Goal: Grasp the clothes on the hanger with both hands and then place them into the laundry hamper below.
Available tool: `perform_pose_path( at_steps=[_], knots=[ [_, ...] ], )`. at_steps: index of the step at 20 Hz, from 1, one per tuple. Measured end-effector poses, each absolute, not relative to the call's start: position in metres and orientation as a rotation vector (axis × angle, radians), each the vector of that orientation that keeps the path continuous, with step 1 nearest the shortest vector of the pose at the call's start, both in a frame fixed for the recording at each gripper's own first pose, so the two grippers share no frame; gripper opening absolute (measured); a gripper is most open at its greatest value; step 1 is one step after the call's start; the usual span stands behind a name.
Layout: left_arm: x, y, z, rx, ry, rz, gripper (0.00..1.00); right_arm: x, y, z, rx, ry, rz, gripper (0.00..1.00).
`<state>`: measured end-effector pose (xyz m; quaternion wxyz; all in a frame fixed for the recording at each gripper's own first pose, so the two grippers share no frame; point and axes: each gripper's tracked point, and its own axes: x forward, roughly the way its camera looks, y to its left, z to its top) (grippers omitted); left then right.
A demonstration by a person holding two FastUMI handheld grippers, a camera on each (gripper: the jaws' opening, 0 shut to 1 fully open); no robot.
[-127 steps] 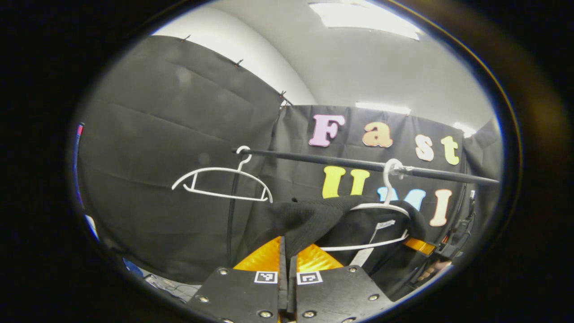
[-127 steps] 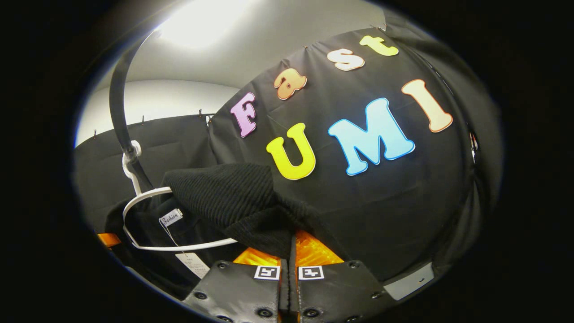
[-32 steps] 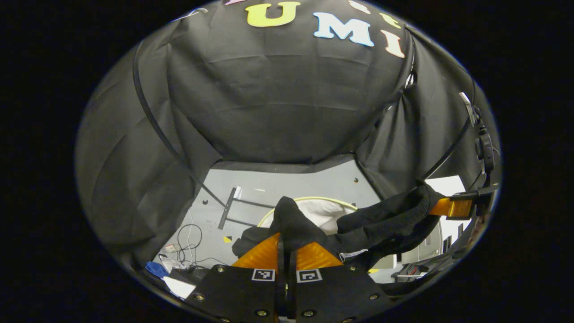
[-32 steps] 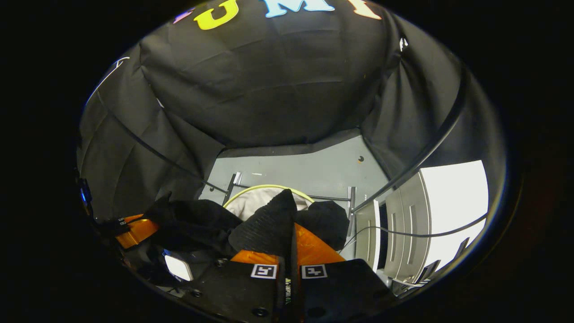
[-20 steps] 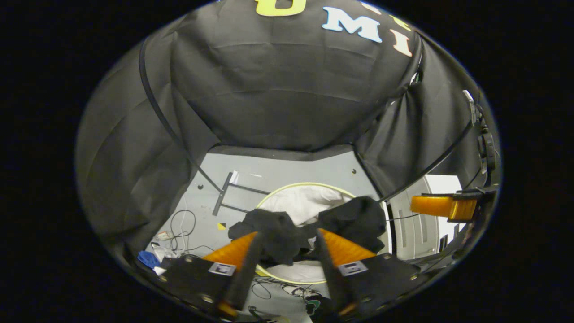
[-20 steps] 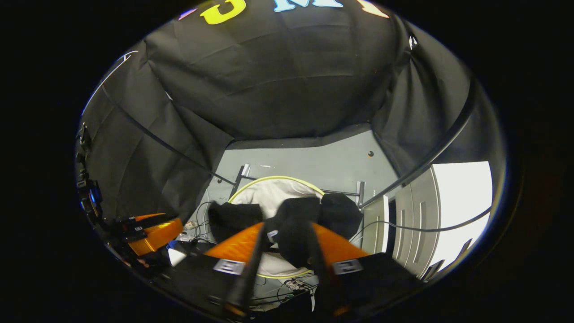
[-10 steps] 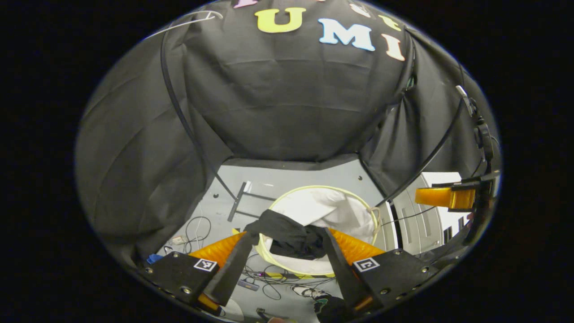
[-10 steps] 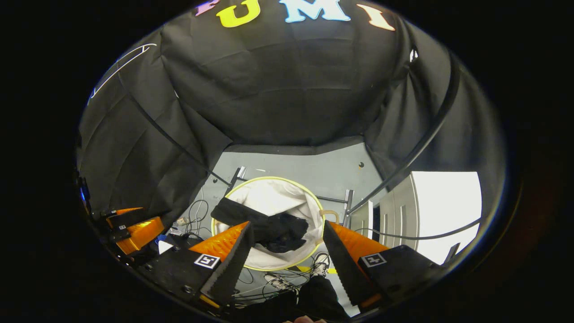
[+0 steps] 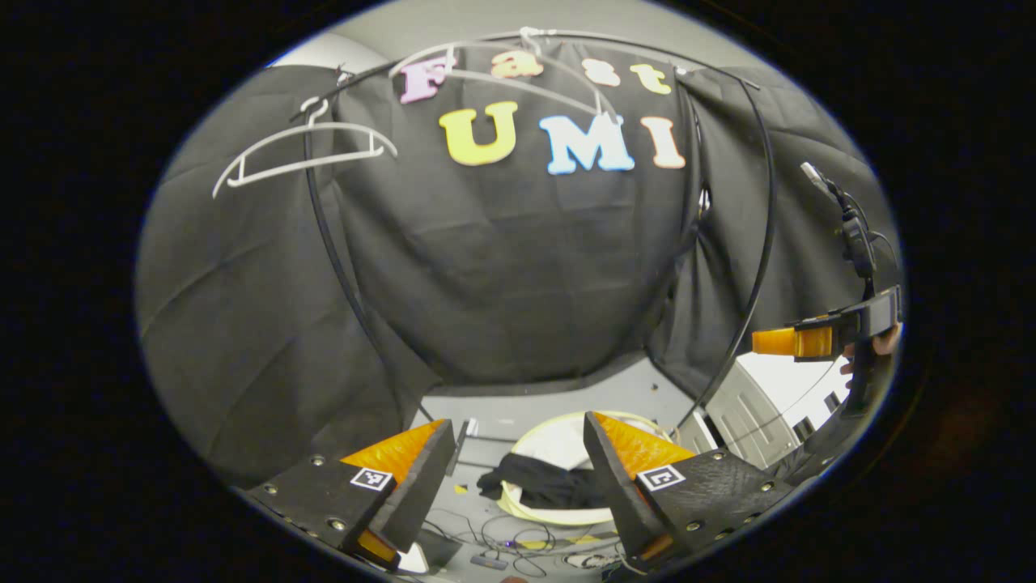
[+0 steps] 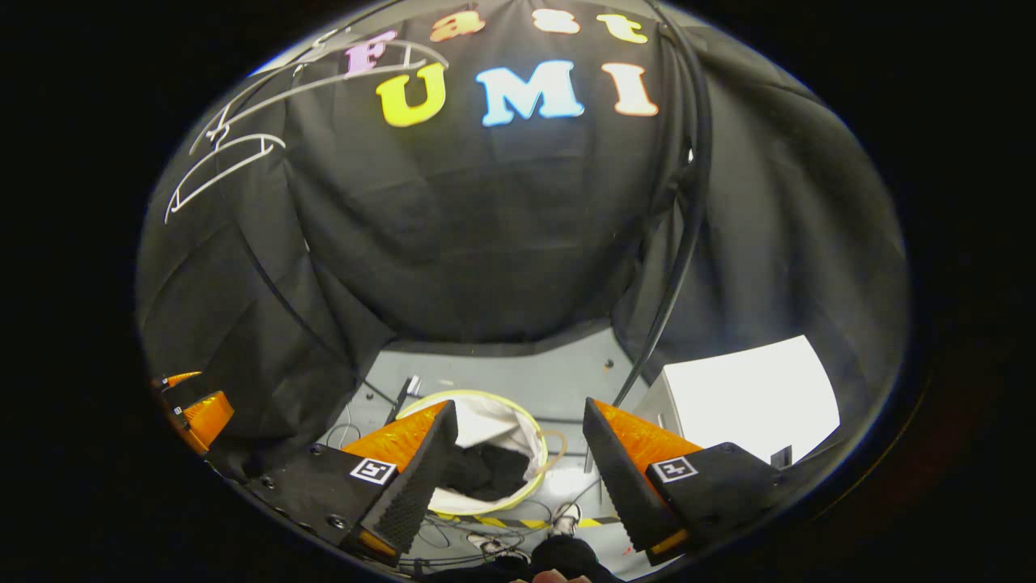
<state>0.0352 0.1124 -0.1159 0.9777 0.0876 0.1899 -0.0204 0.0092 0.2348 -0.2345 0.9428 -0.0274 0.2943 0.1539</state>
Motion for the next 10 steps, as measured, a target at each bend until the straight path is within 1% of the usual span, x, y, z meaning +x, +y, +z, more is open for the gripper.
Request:
perform_pose_path(
  at_steps=[2,3,4,5,6,7,8,9,10],
  knots=[
    [0.036,0.103,-0.070,0.182,0.296,-0.031,0.92,0.014,0.226,-0.198,-0.031,0.501,0.303,0.99],
    [0.038,0.097,-0.048,0.181,0.253,-0.023,0.92,0.017,0.220,-0.181,-0.028,0.450,0.294,0.94],
    [0.038,0.091,-0.026,0.178,0.212,-0.018,0.92,0.021,0.214,-0.163,-0.029,0.400,0.283,0.98],
    [0.038,0.085,-0.001,0.174,0.171,-0.010,0.92,0.020,0.208,-0.144,-0.028,0.346,0.275,0.94],
    [0.033,0.079,0.023,0.165,0.128,-0.002,0.92,0.022,0.204,-0.126,-0.026,0.297,0.274,0.93],
    [0.031,0.070,0.049,0.153,0.083,0.005,0.92,0.023,0.198,-0.109,-0.021,0.247,0.272,0.94],
    [0.029,0.061,0.071,0.139,0.039,0.012,0.91,0.025,0.191,-0.093,-0.014,0.204,0.274,1.00],
    [0.025,0.050,0.095,0.130,0.001,0.017,0.91,0.024,0.184,-0.077,-0.003,0.167,0.280,0.94],
    [0.018,0.040,0.115,0.125,-0.034,0.026,0.91,0.024,0.177,-0.061,0.008,0.134,0.286,0.94]
  ],
)
